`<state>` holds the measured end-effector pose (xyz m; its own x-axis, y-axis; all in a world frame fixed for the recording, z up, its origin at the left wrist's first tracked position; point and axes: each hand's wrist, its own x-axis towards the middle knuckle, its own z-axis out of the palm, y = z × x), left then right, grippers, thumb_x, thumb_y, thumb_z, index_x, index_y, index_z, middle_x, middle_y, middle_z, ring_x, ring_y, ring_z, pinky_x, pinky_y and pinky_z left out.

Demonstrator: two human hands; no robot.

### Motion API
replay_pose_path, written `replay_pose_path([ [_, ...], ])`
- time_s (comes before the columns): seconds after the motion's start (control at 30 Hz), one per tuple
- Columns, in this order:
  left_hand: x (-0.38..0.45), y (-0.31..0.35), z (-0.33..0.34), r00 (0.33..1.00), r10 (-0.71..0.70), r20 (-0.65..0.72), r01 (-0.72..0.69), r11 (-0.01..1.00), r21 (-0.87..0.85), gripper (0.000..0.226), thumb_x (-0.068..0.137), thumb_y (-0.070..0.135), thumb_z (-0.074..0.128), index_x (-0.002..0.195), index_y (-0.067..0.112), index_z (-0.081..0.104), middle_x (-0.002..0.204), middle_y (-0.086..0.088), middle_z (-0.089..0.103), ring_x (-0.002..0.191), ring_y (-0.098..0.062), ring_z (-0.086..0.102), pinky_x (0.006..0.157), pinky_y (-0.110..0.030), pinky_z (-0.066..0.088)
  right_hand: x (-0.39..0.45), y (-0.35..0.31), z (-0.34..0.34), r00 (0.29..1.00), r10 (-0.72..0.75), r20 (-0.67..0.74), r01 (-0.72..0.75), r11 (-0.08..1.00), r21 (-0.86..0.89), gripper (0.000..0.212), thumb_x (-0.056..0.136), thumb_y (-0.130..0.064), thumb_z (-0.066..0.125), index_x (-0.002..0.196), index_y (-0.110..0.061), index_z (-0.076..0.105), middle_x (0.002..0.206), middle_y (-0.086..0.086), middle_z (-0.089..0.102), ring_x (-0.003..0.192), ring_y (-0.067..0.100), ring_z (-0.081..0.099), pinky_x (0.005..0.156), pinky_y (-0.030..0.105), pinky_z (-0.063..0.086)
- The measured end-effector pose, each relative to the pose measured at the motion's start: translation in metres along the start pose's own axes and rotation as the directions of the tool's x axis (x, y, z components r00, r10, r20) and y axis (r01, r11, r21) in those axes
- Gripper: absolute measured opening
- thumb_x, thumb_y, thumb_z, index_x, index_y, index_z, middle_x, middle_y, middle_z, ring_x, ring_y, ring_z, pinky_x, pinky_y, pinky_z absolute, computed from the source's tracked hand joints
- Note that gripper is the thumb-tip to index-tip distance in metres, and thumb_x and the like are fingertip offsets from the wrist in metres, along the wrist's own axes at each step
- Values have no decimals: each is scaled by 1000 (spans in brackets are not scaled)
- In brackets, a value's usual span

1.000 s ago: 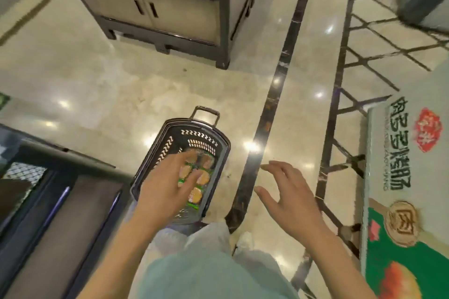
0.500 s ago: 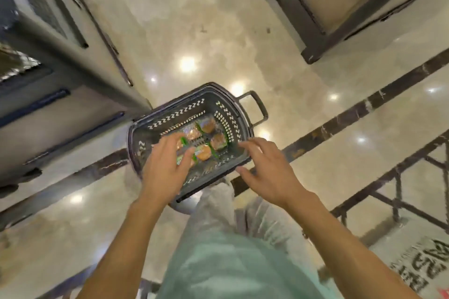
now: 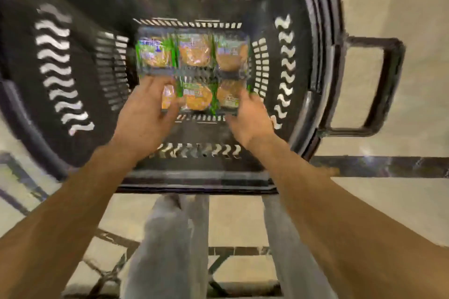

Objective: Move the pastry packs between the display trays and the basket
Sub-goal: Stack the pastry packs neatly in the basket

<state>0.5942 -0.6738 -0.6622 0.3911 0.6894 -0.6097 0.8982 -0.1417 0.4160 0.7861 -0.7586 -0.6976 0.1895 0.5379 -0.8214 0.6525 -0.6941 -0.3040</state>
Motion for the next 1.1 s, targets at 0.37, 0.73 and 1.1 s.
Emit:
replay_pose_path([
  [0.37, 125, -60, 103, 997, 36, -66, -35, 999, 13, 48, 100, 33, 59, 140, 10, 47, 136, -17, 47, 127, -32, 46, 108, -37, 36, 155, 38, 95, 983, -10, -181, -24, 982, -186, 47, 95, -27, 56, 140, -17, 43, 143, 11, 46, 136, 32, 41, 113, 42, 34],
  [0.73, 140, -73, 94, 989, 138, 56, -142, 986, 84, 43, 100, 31, 57, 137, 12, 50, 134, -17, 51, 123, -36, 51, 105, -44, 42, 164, 43, 92, 981, 67, -181, -102, 976, -192, 55, 82, -34, 74, 131, -23, 49, 138, 11, 42, 126, 34, 44, 101, 43, 42],
  [1.1, 245, 17, 105, 956, 198, 215, -257, 919, 298, 67, 99, 28, 55, 155, 9, 25, 156, -14, 35, 144, -34, 33, 117, -42, 30, 116, 23, 40, 899, 383, -213, -188, 776, 602, 37, 85, -25, 77, 113, -21, 53, 95, -9, 63, 94, 17, 60, 85, 34, 51],
])
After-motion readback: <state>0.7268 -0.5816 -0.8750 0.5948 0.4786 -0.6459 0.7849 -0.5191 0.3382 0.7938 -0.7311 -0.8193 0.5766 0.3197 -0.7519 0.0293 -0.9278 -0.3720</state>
